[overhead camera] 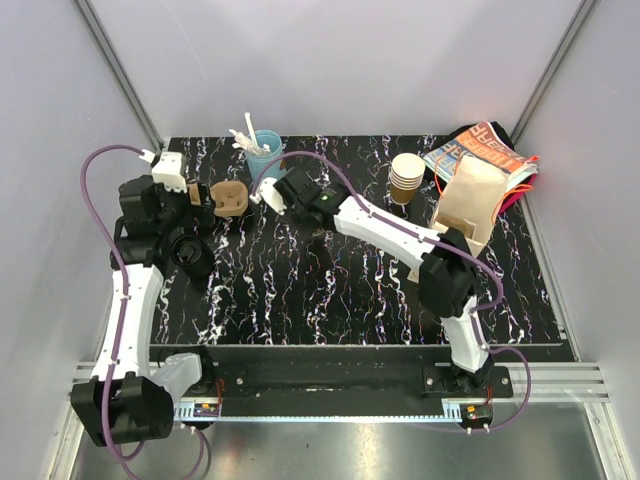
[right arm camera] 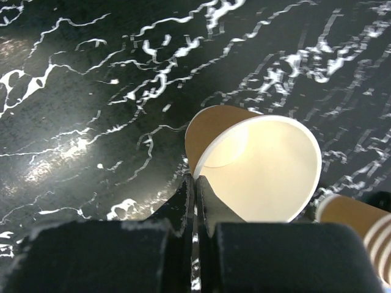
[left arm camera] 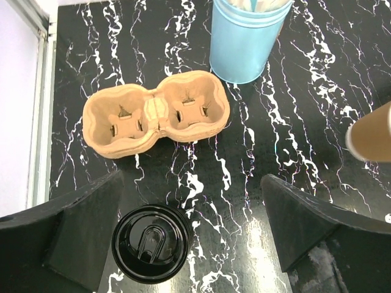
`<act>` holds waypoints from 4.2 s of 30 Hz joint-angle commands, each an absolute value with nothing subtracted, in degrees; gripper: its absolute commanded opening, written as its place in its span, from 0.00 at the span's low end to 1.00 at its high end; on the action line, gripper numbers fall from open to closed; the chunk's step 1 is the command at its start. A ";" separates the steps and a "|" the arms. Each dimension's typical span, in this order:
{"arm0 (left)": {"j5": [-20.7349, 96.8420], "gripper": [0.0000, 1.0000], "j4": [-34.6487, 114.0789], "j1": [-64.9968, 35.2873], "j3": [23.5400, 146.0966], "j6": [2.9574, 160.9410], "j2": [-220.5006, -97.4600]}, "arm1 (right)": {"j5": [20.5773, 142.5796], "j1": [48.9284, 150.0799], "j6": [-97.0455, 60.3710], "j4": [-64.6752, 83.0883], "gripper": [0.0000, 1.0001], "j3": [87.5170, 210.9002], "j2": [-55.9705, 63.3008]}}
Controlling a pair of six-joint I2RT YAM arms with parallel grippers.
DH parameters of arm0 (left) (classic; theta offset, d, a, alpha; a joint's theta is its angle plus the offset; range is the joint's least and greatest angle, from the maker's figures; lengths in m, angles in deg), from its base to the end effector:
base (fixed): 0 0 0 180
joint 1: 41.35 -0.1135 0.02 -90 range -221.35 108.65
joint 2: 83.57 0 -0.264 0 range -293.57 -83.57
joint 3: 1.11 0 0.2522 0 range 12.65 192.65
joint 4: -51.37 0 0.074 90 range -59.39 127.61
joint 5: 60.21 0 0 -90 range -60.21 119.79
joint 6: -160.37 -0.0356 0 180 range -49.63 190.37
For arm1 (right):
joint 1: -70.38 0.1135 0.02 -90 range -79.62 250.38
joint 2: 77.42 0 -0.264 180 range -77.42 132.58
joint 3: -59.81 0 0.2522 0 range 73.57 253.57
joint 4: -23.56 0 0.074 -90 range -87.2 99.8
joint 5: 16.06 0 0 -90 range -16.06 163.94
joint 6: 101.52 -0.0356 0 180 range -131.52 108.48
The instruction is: Pack the takeout coffee
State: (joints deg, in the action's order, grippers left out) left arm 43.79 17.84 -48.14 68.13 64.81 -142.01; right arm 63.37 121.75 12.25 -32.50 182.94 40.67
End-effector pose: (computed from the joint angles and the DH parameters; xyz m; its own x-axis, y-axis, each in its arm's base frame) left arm 0.2291 0.0186 0.3438 -0.3715 0.0504 -0.9271 0.1435 0.9896 -0.0037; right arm 0.2948 0.3585 0.2838 -0.1636 -0.8395 -0.5182 -0.8325 0.3994 -0.3840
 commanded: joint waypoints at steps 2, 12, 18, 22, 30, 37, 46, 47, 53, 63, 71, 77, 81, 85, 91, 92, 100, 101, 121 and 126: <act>46.93 0.99 21.44 -49.70 67.67 66.85 -141.41 | 64.27 123.64 11.59 -28.70 0.00 183.00 42.73; 47.19 0.99 22.14 -50.14 66.97 67.38 -141.49 | 63.04 124.61 11.68 -27.64 0.00 182.65 46.51; 47.63 0.99 22.41 -50.32 66.61 67.29 -141.49 | 61.81 125.57 12.56 -27.82 0.00 182.65 47.48; 48.25 0.99 22.50 -50.32 66.44 67.29 -141.41 | 61.72 125.92 12.56 -27.90 0.04 182.47 47.30; 52.20 0.99 22.32 -50.32 67.05 67.91 -142.29 | 61.37 126.01 12.82 -28.25 0.40 182.65 43.79; 58.96 0.99 22.41 -50.14 67.84 68.26 -140.18 | 61.11 126.10 13.08 -29.22 0.78 183.17 40.01; 66.07 0.98 21.62 -47.68 72.85 69.23 -137.19 | 56.89 125.49 10.72 -29.48 1.00 184.05 33.60; 68.09 0.99 21.09 -47.60 74.59 69.66 -137.01 | 56.10 125.31 10.19 -29.49 1.00 184.75 32.98; 73.11 0.99 21.35 -46.37 79.79 74.05 -137.01 | 56.18 121.02 2.72 -29.22 1.00 189.40 29.11; 71.54 0.99 21.53 -24.06 94.55 78.37 -146.13 | 55.94 114.85 -10.71 -29.66 1.00 199.25 27.26; 62.15 0.99 13.47 -0.35 109.14 69.34 -159.50 | 38.96 113.80 -18.91 -28.70 1.00 209.80 29.72; 54.40 0.99 4.58 10.83 118.81 57.46 -168.64 | 31.23 112.83 -26.18 -28.43 1.00 211.38 29.20; 55.19 0.99 2.90 13.75 125.22 56.57 -172.34 | 30.53 112.30 -31.72 -31.67 1.00 213.85 30.95; 57.21 0.99 2.72 15.16 128.92 57.53 -175.41 | 36.37 112.30 -31.58 -32.13 1.00 214.20 31.92; 61.87 0.99 2.54 16.56 133.32 59.30 -179.63 | 44.32 112.39 -31.19 -32.12 1.00 215.69 33.41; 61.96 0.99 2.54 16.74 134.11 59.47 -180.25 | 43.54 112.48 -32.25 -32.38 1.00 216.04 33.50; 66.00 0.99 2.28 19.29 143.78 58.51 -185.79 | 40.45 112.92 -35.08 -30.45 1.00 222.45 33.24; 66.09 0.99 1.84 19.46 144.74 58.07 -185.88 | 40.36 112.92 -34.82 -30.10 1.00 223.07 33.33; 54.14 0.99 -2.13 9.72 137.29 53.31 -171.75 | 19.80 112.56 -9.14 -5.22 1.00 217.11 25.42; 44.15 0.99 2.35 7.16 129.38 56.21 -167.34 | 6.01 112.56 -16.87 -5.58 1.00 210.34 22.70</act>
State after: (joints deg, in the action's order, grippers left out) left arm 53.17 -4.50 7.55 132.96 53.70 -171.36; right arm 16.36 112.11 -14.46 -8.48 213.45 26.20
